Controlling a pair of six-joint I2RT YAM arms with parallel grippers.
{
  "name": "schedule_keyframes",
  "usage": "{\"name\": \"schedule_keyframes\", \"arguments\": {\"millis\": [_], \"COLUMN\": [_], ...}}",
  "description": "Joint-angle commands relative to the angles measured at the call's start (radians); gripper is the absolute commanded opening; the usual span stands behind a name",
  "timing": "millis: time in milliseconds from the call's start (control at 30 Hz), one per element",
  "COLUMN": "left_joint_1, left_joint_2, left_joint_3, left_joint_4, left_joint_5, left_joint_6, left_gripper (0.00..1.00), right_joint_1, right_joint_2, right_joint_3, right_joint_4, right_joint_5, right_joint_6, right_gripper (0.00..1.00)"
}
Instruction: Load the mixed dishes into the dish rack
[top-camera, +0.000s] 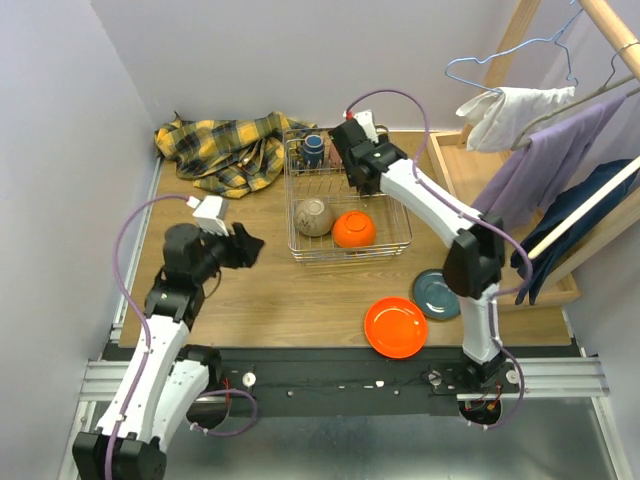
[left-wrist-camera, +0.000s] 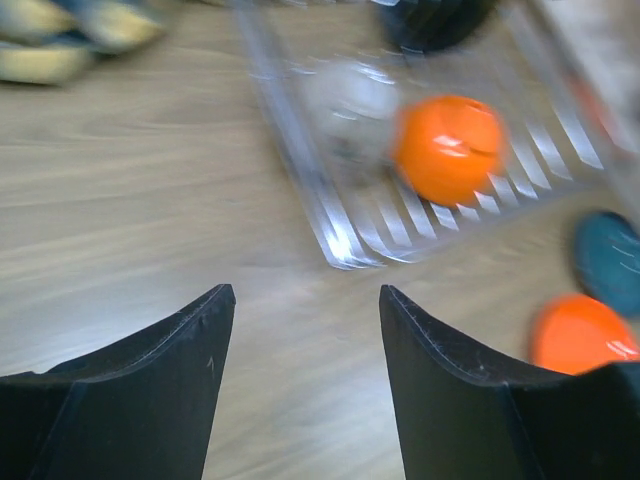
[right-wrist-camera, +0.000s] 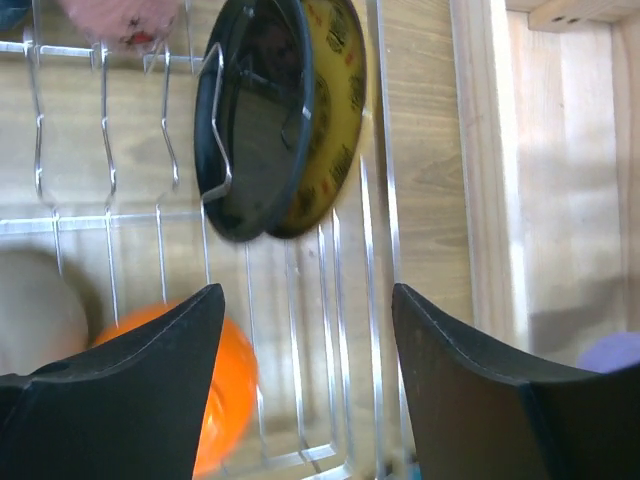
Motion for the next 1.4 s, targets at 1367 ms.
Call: {"name": "schedule_keyframes", "arguments": {"millis": [1367], "left_joint_1": [-0.967], "left_joint_2": [0.992], "left_joint_3": [0.128], "left_joint_4": [0.447], "left_joint_5": [-0.141], "left_joint_6": [-0.687], "left_gripper": [0.44], "right_joint_1": [0.008], "right_joint_2": [-0.447], "right_joint_3": [-0.2], "right_joint_4": [0.109], "right_joint_5": [-0.203], "right_joint_6": [-0.226], "right_gripper": [1.0]}}
